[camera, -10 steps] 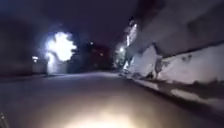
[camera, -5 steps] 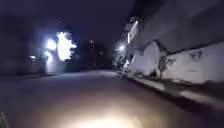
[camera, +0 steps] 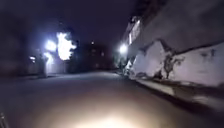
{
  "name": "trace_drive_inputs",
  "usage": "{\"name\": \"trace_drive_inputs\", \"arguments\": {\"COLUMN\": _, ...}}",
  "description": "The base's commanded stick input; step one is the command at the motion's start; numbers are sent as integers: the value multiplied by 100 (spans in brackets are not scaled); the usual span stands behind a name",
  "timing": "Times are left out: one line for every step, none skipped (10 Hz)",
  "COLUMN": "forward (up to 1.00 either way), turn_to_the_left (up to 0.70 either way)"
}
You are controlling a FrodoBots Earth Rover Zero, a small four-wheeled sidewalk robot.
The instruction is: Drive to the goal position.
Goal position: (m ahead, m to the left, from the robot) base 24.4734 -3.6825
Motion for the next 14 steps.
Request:
{"name": "trace_drive_inputs", "arguments": {"forward": 70, "turn_to_the_left": 0}}
{"name": "trace_drive_inputs", "arguments": {"forward": 70, "turn_to_the_left": 0}}
{"name": "trace_drive_inputs", "arguments": {"forward": 70, "turn_to_the_left": 0}}
{"name": "trace_drive_inputs", "arguments": {"forward": 70, "turn_to_the_left": 0}}
{"name": "trace_drive_inputs", "arguments": {"forward": 70, "turn_to_the_left": 0}}
{"name": "trace_drive_inputs", "arguments": {"forward": 70, "turn_to_the_left": 0}}
{"name": "trace_drive_inputs", "arguments": {"forward": 70, "turn_to_the_left": 0}}
{"name": "trace_drive_inputs", "arguments": {"forward": 70, "turn_to_the_left": 0}}
{"name": "trace_drive_inputs", "arguments": {"forward": 70, "turn_to_the_left": 0}}
{"name": "trace_drive_inputs", "arguments": {"forward": 70, "turn_to_the_left": 0}}
{"name": "trace_drive_inputs", "arguments": {"forward": 70, "turn_to_the_left": 0}}
{"name": "trace_drive_inputs", "arguments": {"forward": 70, "turn_to_the_left": 0}}
{"name": "trace_drive_inputs", "arguments": {"forward": 70, "turn_to_the_left": 0}}
{"name": "trace_drive_inputs", "arguments": {"forward": 70, "turn_to_the_left": 0}}
